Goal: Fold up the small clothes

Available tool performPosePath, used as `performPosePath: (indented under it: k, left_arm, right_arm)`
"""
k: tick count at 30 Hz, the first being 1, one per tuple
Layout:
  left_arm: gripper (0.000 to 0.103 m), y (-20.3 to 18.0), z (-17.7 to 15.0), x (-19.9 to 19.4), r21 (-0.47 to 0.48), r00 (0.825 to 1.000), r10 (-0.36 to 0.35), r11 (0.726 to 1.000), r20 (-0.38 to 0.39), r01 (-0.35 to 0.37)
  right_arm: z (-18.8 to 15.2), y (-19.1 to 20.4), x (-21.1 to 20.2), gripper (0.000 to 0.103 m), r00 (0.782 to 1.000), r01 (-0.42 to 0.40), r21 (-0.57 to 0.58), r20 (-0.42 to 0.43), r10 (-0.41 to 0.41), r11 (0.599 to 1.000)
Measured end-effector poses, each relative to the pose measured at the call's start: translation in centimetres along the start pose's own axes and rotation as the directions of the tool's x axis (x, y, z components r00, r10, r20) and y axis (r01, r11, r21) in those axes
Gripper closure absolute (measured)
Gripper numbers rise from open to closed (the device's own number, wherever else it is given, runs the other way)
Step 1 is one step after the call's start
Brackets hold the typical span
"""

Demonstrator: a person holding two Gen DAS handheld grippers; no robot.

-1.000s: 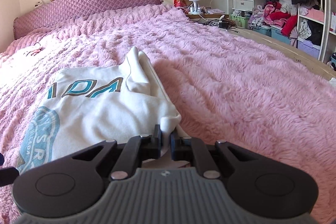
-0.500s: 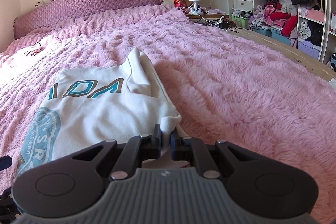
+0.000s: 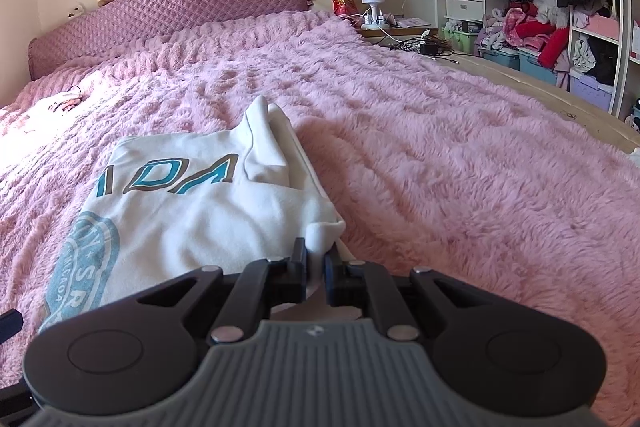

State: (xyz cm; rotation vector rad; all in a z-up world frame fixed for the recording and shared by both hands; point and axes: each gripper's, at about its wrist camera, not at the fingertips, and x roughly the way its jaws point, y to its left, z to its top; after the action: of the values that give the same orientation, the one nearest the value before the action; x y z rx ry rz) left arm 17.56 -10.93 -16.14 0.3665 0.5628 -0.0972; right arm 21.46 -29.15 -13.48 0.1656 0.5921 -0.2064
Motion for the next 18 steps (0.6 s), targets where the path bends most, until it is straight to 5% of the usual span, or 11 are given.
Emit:
performPosePath:
  k: [5, 9, 13, 18]
  left_arm:
    - [0.044, -0.7, -0.4, 0.1, 0.063, 1.000, -0.013, 0.998, -0.004, 0.013]
    - [0.046, -0.1, -0.4, 0.3, 0.024, 1.000, 0.008, 1.000, -0.012, -0.008]
    - [0.081, 0.7, -0.2, -1.0, -0.043, 0.999, 0.014, 0.999, 0.041, -0.012]
    - [0.085, 0.6, -0.1, -0.5, -0.077, 1.000, 0.024, 0.997, 0.011, -0.023]
  right_arm:
    - [0.1, -0.2, -0.2, 0.101, 1.000, -0.002, 0.024, 0.012, 0.002, 1.000]
    - [0.3, -0.1, -0.6, 0.101, 0.999, 0.001, 0.021, 0.032, -0.001, 1.000]
    - [0.4, -0.2, -1.3, 0.102, 0.998, -0.007, 0.025, 0.061, 0.006, 1.000]
    - [-0.3, -0.2, -1.6, 0.102, 0.999, 0.002, 0.023, 0.052, -0.003, 1.000]
